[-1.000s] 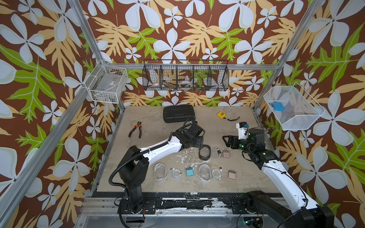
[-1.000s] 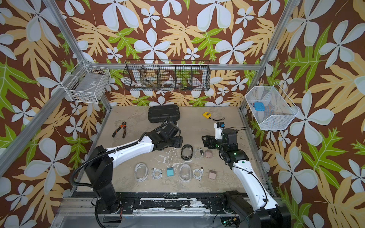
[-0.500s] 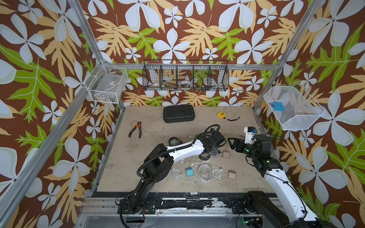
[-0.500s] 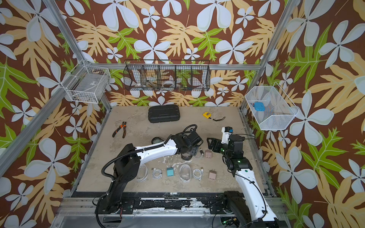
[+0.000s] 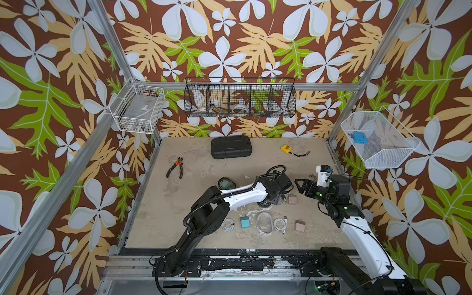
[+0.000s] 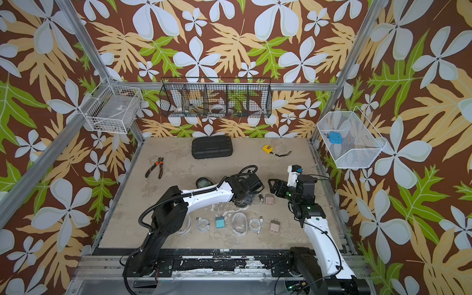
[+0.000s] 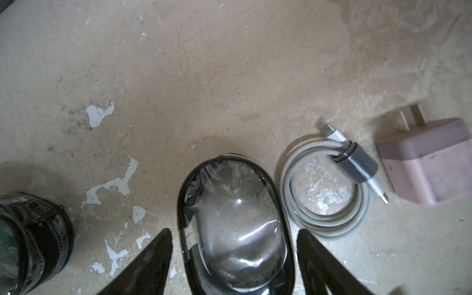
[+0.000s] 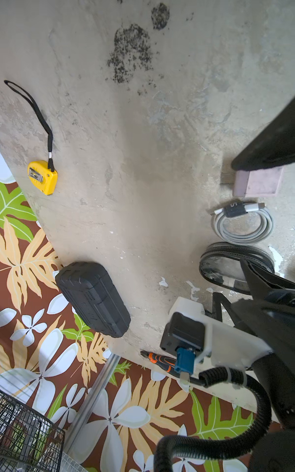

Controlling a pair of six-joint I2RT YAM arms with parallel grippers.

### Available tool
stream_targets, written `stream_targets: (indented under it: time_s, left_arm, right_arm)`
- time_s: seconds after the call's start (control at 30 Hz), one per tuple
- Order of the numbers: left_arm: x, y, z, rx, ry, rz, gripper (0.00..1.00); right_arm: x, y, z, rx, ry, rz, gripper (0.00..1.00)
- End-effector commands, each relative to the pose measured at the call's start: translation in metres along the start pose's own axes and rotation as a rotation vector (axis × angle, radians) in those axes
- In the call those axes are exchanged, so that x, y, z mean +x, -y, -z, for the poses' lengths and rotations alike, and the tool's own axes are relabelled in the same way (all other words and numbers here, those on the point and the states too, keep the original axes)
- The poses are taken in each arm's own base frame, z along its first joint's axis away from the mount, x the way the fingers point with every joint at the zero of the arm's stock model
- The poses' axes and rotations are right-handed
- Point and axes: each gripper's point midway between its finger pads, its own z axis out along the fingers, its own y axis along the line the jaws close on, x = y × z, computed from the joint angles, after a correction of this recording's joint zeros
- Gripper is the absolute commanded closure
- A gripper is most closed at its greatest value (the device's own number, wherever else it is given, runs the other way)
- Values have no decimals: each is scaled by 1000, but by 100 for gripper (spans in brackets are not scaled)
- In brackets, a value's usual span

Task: Pack away charging kits
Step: Pick up the storage bag at the center of the board.

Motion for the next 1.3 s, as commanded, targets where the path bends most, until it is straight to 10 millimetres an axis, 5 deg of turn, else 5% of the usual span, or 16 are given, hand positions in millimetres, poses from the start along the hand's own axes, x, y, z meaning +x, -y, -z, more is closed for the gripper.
stream_targets:
  time_s: [0.0, 0.73, 1.1, 1.13, 1.17, 1.27]
  left_arm:
    - [2, -1, -4, -15, -13, -30, 22]
    - [20, -1, -14, -102, -52, -96, 28]
    - [25, 1, -15, -81, -63, -123, 55]
    - [25, 1, -15, -80, -59, -123, 79]
    - [24, -2, -14, -92, -55, -119, 90]
    - [23, -3, -13, -95, -48, -125, 94]
  right_arm:
    - [-5, -2, -1, -13, 17, 19, 20]
    - [7, 5, -12, -13, -18, 22, 20]
    - [7, 1, -14, -44, -19, 22, 21]
    - [7, 1, -15, -47, -22, 19, 20]
    - [7, 0, -15, -51, -20, 21, 21]
    - [7, -1, -15, -58, -23, 20, 21]
